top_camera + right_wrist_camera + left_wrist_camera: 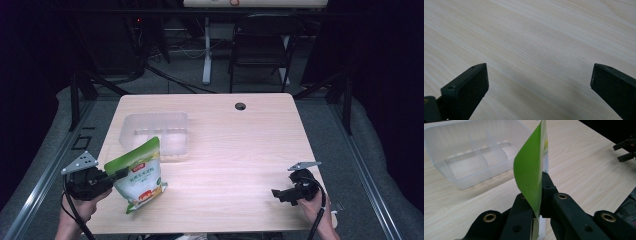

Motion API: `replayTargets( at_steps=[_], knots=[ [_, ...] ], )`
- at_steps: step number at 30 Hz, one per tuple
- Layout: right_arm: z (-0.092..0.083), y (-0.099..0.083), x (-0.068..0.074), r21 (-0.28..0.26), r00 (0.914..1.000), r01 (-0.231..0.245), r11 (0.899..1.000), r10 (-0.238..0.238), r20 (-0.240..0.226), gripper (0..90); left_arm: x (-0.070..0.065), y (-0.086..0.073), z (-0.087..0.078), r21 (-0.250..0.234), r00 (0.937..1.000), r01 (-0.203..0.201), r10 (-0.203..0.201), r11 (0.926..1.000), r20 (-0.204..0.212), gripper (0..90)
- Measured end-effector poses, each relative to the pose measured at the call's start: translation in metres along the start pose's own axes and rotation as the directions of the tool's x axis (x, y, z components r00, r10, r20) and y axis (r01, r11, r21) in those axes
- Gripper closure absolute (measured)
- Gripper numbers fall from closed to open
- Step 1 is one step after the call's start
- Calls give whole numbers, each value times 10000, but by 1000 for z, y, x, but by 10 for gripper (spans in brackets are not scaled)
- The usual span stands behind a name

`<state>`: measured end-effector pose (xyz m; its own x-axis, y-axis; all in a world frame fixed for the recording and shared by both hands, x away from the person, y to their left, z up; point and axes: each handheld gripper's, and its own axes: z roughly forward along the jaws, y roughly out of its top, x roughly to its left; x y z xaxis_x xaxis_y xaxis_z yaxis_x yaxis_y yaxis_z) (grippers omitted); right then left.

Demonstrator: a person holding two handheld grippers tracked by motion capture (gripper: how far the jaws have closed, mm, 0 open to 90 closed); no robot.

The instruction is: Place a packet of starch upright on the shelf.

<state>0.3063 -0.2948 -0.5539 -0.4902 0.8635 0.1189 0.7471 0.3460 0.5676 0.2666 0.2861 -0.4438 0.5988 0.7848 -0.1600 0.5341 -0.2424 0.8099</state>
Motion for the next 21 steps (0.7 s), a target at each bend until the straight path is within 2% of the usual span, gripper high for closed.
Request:
replayTargets(
  at_steps=[3,7,14,21],
  knots=[
    [-1,-1,-2,-22,10000,-57,10000,57,67,12,2,3,-1,12,10000,2,-2,10000,-46,900],
    [1,0,0,-38,10000,-22,10000,22,67,11,3,9,-5,63,9994,-201,202,9998,-284,900],
    [1,0,1,-33,10000,21,10000,-21,49,11,5,19,-8,161,9986,-364,370,9992,-389,900],
    [1,1,1,35,10000,96,9999,-97,25,11,6,31,-13,43,9975,-502,504,9987,-493,900]
  ],
)
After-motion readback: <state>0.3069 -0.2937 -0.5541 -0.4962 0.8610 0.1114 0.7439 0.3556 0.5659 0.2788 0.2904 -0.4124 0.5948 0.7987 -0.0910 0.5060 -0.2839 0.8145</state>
